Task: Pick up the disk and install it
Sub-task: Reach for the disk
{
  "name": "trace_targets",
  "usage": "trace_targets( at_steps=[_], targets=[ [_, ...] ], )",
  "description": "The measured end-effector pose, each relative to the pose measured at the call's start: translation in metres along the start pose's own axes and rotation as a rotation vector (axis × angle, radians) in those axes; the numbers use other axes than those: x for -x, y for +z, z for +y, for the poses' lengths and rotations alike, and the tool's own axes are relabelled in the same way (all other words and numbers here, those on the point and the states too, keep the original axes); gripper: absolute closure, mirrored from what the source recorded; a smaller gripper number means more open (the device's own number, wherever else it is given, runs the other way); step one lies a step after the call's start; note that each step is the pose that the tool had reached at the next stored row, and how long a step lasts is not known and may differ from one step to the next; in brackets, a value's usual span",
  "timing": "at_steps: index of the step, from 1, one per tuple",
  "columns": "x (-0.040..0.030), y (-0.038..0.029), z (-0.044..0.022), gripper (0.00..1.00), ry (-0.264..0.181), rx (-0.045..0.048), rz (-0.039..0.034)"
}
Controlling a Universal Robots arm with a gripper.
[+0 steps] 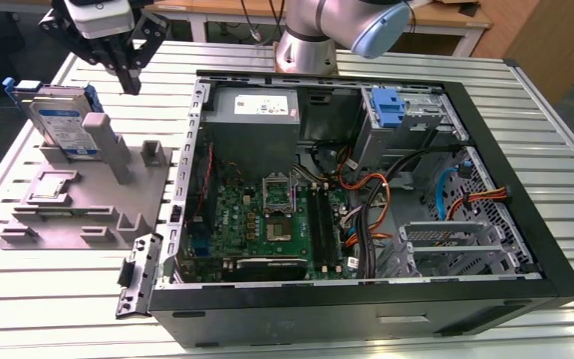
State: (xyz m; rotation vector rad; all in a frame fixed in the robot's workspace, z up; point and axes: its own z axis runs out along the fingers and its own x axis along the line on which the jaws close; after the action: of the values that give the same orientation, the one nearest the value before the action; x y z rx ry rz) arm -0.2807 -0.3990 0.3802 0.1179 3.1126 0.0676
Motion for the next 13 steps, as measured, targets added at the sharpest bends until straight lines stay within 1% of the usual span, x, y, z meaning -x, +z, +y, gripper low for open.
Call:
trace_targets(
  at_steps=[13],
  targets=[
    [-0.0056,0.0006,-0.0004,0.9,0.0,0.0,0.0]
  ],
)
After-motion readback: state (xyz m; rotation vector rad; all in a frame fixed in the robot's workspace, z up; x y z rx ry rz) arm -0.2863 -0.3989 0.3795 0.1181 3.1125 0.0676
